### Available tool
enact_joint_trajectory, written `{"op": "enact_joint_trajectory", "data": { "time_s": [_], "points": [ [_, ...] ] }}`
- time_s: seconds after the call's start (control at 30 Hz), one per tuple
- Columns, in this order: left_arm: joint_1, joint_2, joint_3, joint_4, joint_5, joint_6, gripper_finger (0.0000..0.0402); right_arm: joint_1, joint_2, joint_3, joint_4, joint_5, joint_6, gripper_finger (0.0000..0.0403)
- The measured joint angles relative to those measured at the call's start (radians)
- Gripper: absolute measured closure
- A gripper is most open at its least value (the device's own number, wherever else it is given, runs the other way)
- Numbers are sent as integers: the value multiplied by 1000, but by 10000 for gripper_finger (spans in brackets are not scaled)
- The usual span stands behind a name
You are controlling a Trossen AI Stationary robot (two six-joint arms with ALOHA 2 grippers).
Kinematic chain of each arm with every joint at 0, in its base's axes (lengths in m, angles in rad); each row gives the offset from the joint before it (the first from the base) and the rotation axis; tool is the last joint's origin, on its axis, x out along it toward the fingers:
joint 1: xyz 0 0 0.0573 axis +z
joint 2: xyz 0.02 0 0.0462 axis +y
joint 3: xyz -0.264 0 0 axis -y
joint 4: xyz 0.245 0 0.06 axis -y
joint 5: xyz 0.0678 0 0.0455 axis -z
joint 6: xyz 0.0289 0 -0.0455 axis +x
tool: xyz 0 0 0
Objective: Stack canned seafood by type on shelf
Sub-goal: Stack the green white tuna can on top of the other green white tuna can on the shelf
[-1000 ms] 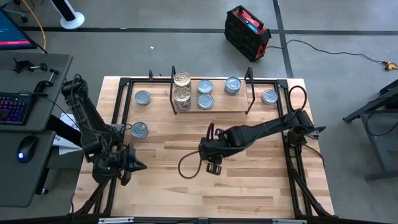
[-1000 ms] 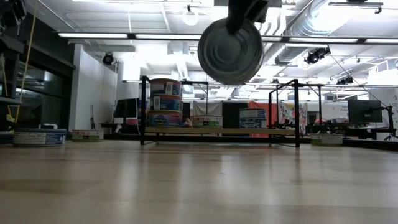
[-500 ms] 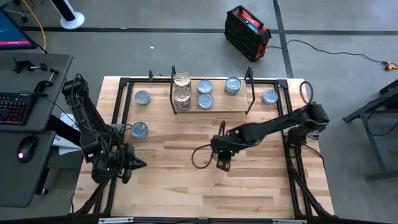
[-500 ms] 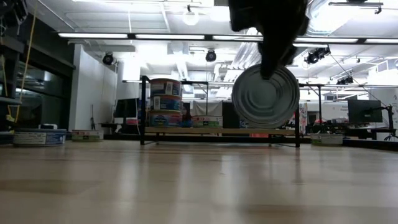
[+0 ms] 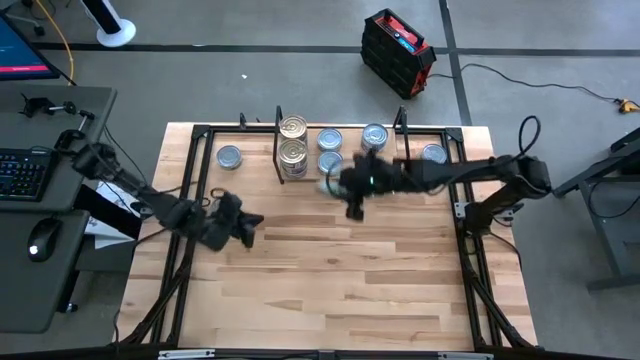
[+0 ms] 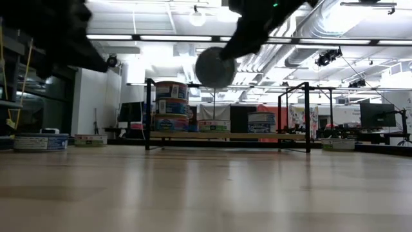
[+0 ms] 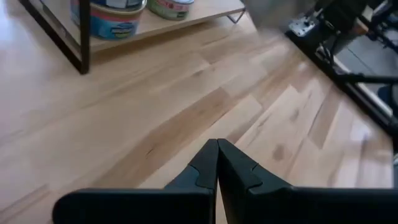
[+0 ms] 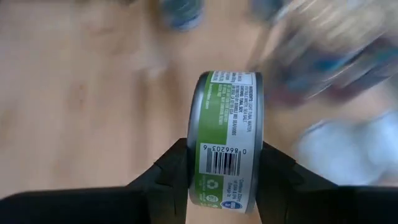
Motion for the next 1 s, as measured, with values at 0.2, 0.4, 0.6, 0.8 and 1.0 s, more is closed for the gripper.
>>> {"op": "enact_joint_trajectory", "data": {
  "time_s": [0.2,0.4,0.6,0.8,1.0],
  "points": [
    [173,0,0,142,165,38,402,-159,35,53,-4,157,-484,291],
    [203,0,0,151,166,145,401,-208,125,55,76,294,-857,291],
    [215,0,0,135,163,221,401,-221,247,55,190,449,-1124,291],
    [215,0,0,99,160,244,401,-256,297,55,231,466,-1134,291],
    [215,0,0,60,160,251,401,-286,301,67,278,403,-1129,291]
  ]
}}
